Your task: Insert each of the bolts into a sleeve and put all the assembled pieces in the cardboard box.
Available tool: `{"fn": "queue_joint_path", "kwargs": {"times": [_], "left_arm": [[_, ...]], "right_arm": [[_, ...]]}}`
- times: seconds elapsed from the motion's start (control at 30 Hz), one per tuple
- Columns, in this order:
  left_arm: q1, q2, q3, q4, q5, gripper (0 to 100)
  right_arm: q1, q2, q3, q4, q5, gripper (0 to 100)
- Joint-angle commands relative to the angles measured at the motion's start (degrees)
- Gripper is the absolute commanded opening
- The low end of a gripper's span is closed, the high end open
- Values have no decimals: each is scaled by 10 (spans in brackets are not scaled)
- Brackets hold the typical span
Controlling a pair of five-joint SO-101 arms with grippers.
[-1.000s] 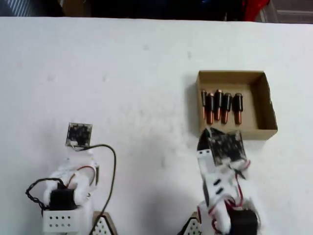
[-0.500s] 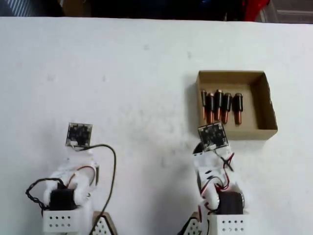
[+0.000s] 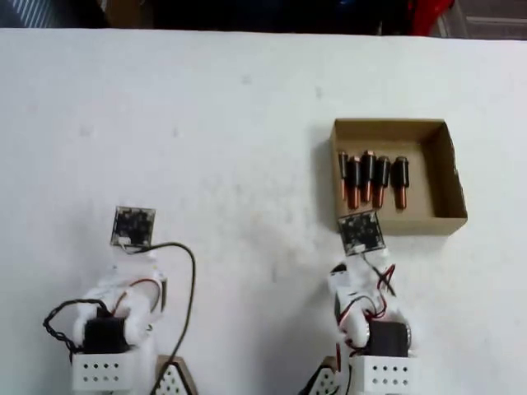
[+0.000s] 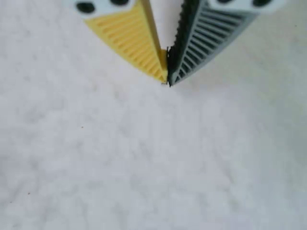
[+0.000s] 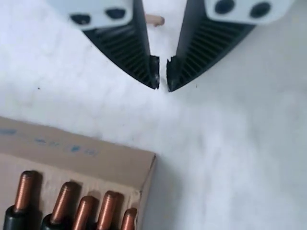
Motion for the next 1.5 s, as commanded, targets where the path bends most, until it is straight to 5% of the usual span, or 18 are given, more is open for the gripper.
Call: {"fn": "queue_joint_path", "kwargs": {"times": [0.0, 0.1, 0.33, 1.47], "left_arm": [[0, -7, -2, 5, -2, 23], [0, -7, -2, 5, -2, 23], [0, -6, -2, 5, -2, 23], [0, -6, -2, 5, -2, 23]], "right_arm": [[1, -1, 4, 15, 2, 17], [2, -2, 4, 32, -5, 17], [1, -2, 4, 31, -209, 17], [5, -2, 4, 31, -171, 17]]}}
